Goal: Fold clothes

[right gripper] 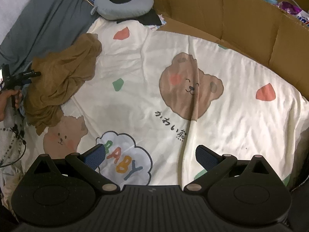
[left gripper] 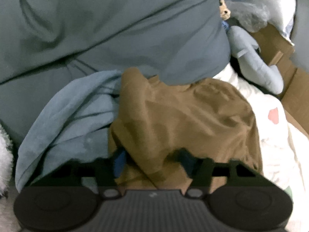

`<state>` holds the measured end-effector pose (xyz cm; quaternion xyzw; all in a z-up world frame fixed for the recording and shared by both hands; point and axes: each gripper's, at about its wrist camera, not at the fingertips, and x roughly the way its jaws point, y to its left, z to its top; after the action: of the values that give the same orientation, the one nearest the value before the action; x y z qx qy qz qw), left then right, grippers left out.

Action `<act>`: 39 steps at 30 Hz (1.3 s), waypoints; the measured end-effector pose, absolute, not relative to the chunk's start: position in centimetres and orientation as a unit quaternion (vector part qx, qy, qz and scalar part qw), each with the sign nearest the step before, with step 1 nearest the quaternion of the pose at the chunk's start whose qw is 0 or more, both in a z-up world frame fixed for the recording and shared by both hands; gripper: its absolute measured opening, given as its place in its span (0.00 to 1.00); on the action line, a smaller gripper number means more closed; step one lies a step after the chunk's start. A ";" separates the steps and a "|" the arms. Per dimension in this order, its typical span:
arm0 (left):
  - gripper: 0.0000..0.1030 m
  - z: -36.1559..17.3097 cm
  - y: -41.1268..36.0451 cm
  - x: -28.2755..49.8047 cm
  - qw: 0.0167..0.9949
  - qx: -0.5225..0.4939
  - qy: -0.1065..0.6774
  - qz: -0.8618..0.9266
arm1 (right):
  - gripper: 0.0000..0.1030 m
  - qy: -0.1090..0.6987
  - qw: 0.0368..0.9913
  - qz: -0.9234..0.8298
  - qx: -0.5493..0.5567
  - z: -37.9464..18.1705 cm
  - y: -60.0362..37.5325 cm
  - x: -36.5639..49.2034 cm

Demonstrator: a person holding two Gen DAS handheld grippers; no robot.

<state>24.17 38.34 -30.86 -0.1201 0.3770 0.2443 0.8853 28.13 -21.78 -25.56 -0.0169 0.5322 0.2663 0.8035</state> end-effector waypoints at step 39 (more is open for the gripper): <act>0.02 -24.3 15.4 38.7 0.941 -0.117 0.316 -0.023 | 0.99 0.528 0.811 0.246 0.060 -28.1 -25.3 28.1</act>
<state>38.66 15.42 -24.34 -0.1172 0.3164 -0.0226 0.9411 28.10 -25.31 -28.12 0.0604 0.5277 0.2463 0.8107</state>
